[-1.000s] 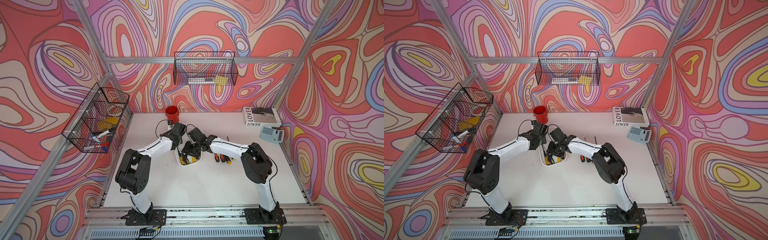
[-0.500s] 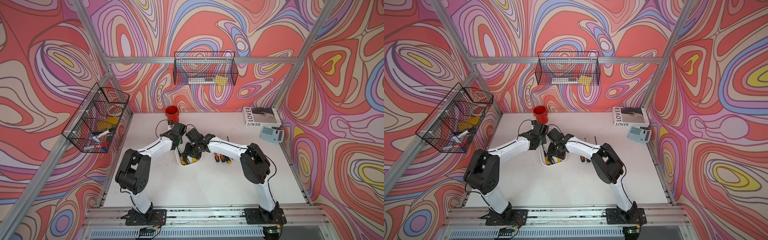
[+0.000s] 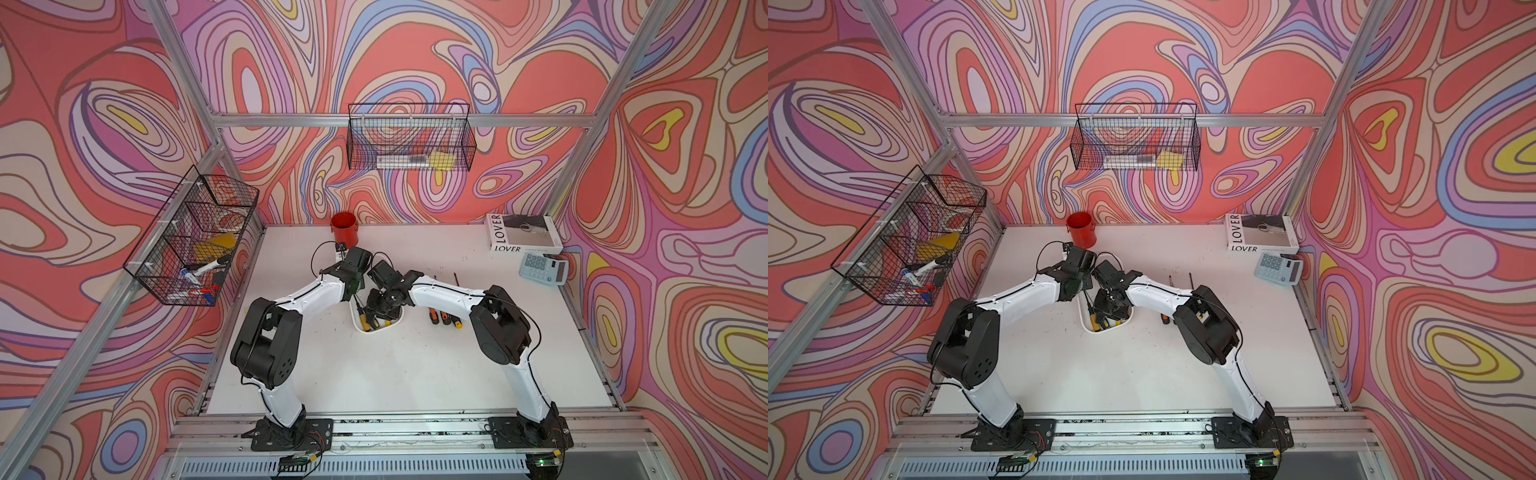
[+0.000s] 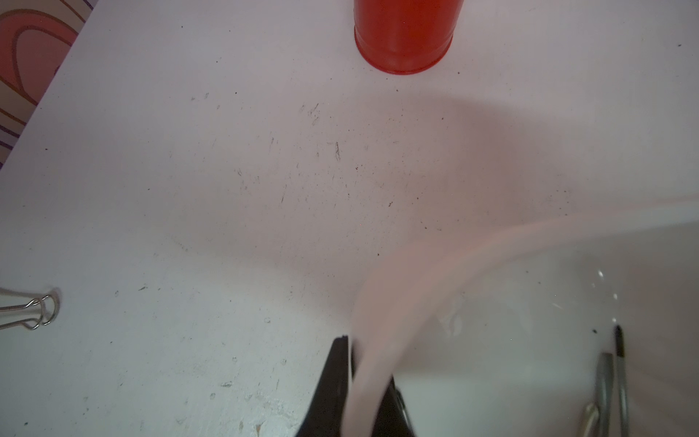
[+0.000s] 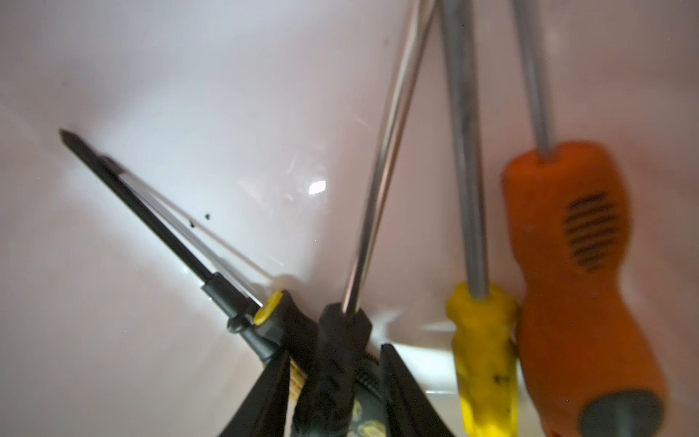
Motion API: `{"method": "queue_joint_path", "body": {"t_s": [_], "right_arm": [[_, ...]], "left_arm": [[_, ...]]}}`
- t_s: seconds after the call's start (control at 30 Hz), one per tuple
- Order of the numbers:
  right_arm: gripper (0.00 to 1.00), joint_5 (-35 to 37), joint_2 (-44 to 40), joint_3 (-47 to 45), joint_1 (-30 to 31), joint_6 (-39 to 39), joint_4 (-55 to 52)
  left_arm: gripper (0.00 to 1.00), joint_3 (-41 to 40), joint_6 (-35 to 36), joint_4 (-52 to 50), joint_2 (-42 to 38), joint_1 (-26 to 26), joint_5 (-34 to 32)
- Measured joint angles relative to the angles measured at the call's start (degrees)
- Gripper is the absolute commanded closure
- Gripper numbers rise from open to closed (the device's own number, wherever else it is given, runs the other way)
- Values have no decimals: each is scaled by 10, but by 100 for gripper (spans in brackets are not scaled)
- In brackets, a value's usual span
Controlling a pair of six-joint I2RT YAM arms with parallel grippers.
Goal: Take out the screwdriver from the storage box
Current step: Pick up the screwdriver from the storage box.
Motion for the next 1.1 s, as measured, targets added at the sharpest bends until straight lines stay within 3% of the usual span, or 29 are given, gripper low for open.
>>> {"method": "queue_joint_path", "body": {"t_s": [0.5, 1.1], "right_arm": [[100, 26, 0, 10, 0, -23, -8], [100, 67, -41, -19, 0, -80, 1]], "left_arm": [[100, -1, 0, 0, 0, 0, 0], [100, -1, 0, 0, 0, -1, 0]]}}
